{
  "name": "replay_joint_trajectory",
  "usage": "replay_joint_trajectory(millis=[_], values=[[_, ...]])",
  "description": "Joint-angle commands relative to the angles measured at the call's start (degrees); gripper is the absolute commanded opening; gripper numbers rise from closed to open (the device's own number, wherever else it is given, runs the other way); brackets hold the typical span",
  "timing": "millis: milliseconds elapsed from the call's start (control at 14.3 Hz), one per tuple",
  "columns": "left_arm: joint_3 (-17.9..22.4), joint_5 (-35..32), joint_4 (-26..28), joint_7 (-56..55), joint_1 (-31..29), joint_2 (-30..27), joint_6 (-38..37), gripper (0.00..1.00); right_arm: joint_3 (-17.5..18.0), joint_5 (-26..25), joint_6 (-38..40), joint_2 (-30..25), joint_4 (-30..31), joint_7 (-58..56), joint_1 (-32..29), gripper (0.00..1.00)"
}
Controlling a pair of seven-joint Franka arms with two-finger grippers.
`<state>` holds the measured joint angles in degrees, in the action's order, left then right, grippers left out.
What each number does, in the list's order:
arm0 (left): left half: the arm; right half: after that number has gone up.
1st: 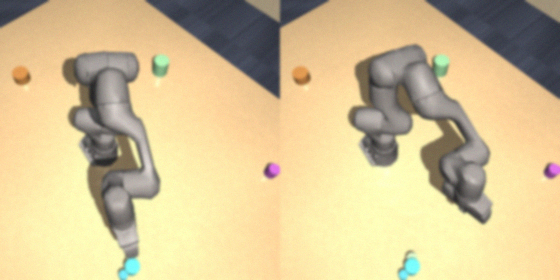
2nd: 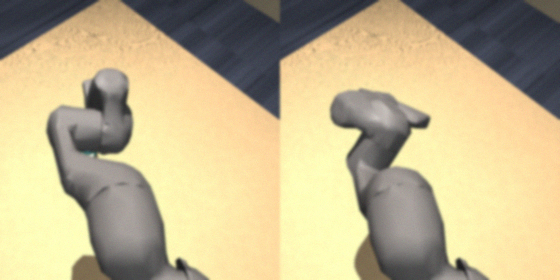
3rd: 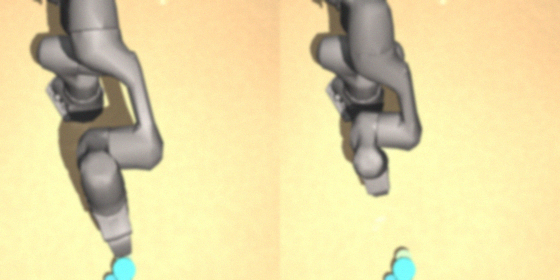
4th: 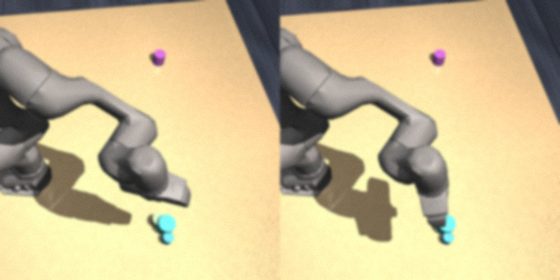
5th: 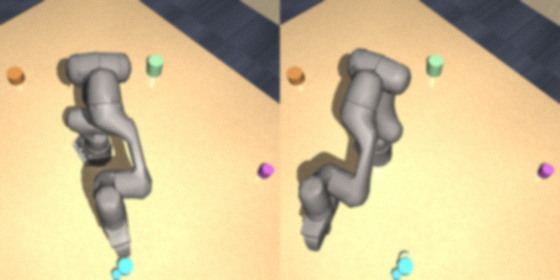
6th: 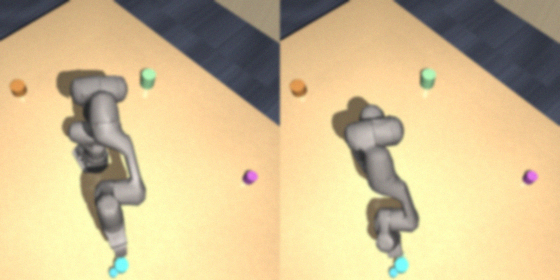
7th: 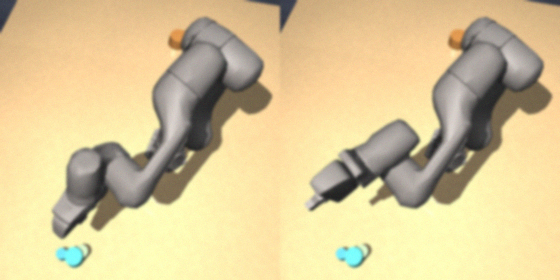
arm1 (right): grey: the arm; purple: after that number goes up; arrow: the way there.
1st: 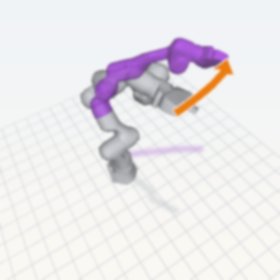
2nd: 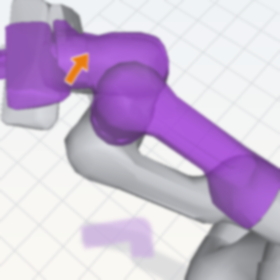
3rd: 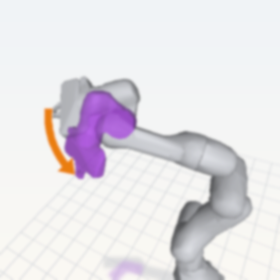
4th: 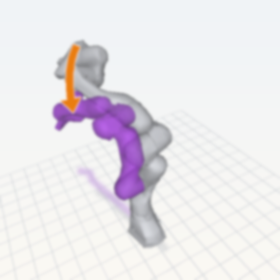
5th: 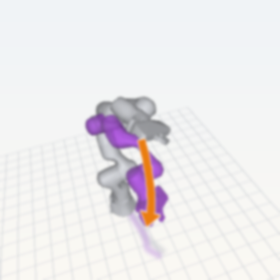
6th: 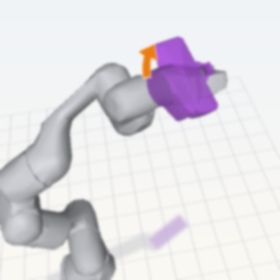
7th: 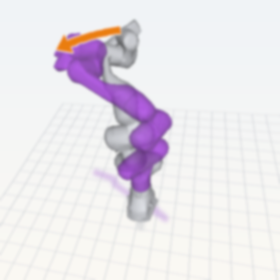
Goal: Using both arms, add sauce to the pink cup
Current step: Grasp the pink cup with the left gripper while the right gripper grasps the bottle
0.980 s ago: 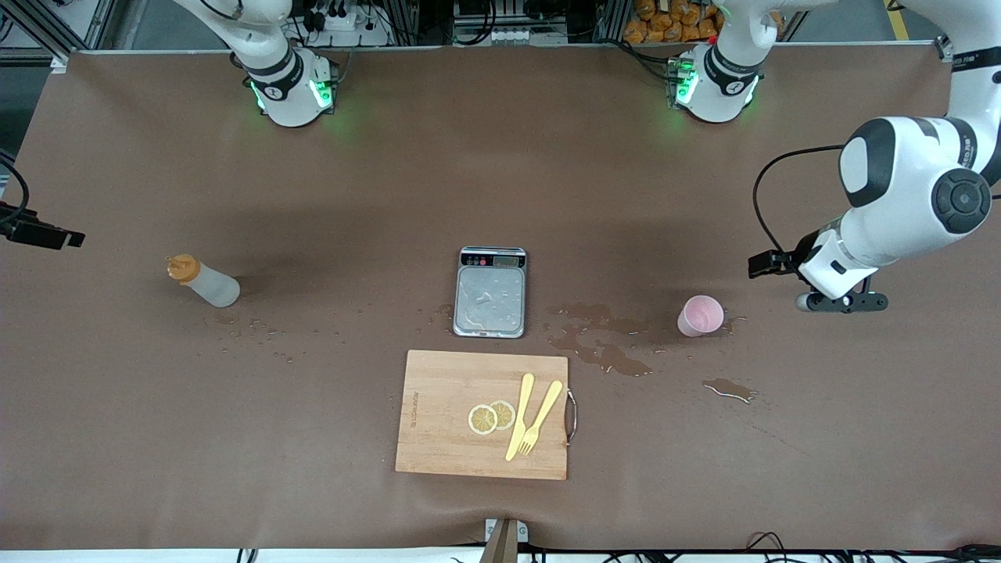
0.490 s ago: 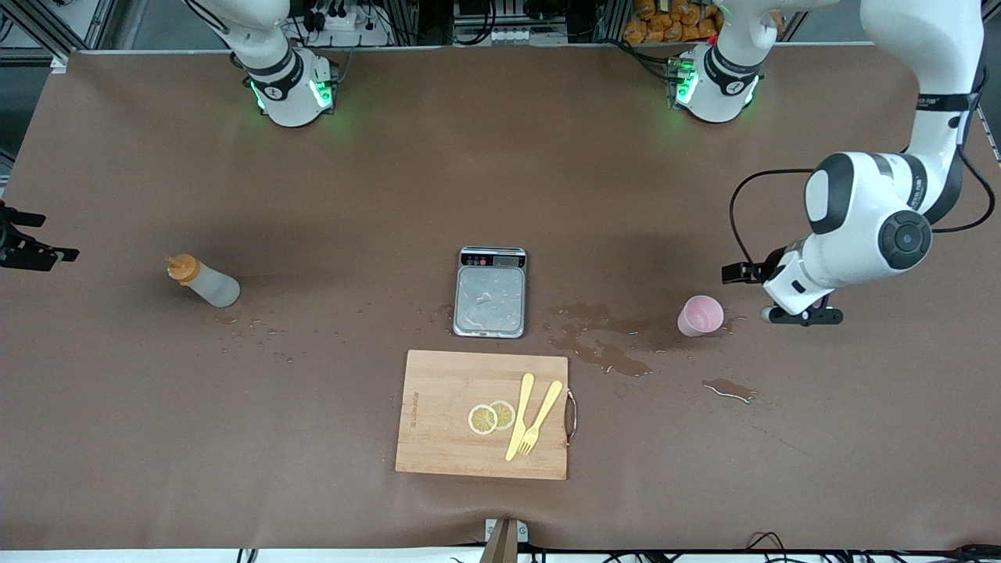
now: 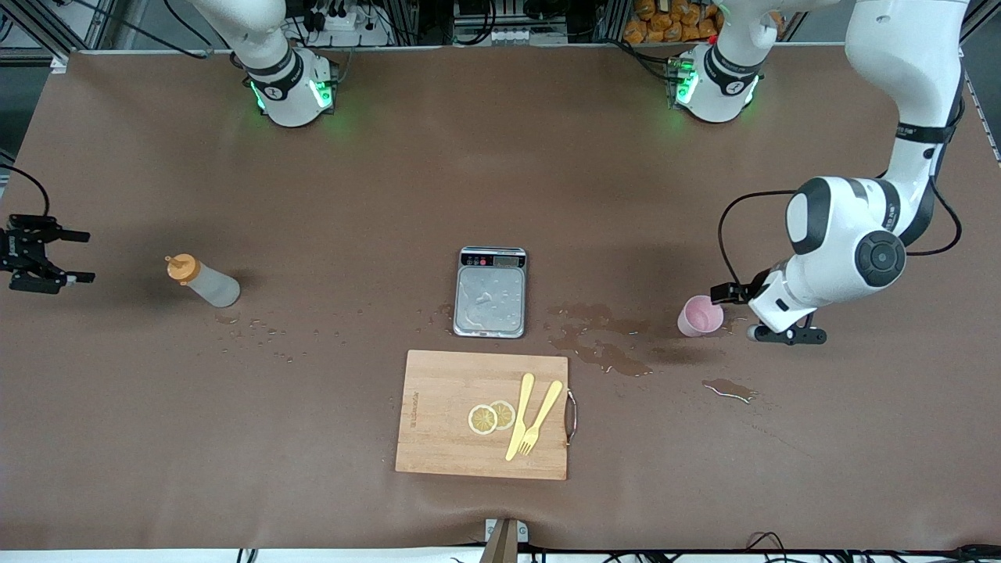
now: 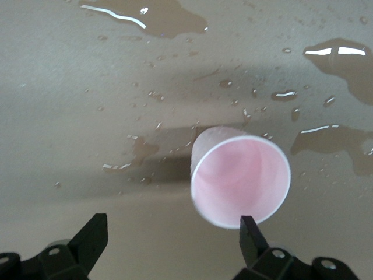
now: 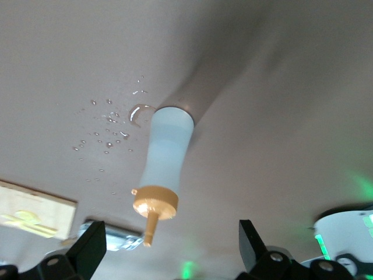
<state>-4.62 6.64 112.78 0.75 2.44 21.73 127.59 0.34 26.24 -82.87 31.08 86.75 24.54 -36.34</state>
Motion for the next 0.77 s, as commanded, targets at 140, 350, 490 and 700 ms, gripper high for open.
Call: replay_joint_trajectory(millis=[140,350,490,700], values=[[-0.74,2.33,-4.32,1.97,0.29,4.19,0.2,1.0,1.16,7.67,0.78,7.14,-1.24,4.97,-4.0,1.0],[-0.74,2.42,-4.93,4.26,0.2,5.34,0.2,1.0,1.16,10.23,0.86,10.65,-1.06,8.76,-4.09,1.0],[-0.74,2.5,-5.99,4.26,0.29,6.65,0.2,1.0,1.07,11.54,0.78,13.03,-1.06,8.94,-4.18,1.0],[-1.1,2.51,-5.9,4.26,0.64,9.2,0.99,0.75,1.16,12.08,0.69,15.05,-1.06,9.99,-4.0,1.0]])
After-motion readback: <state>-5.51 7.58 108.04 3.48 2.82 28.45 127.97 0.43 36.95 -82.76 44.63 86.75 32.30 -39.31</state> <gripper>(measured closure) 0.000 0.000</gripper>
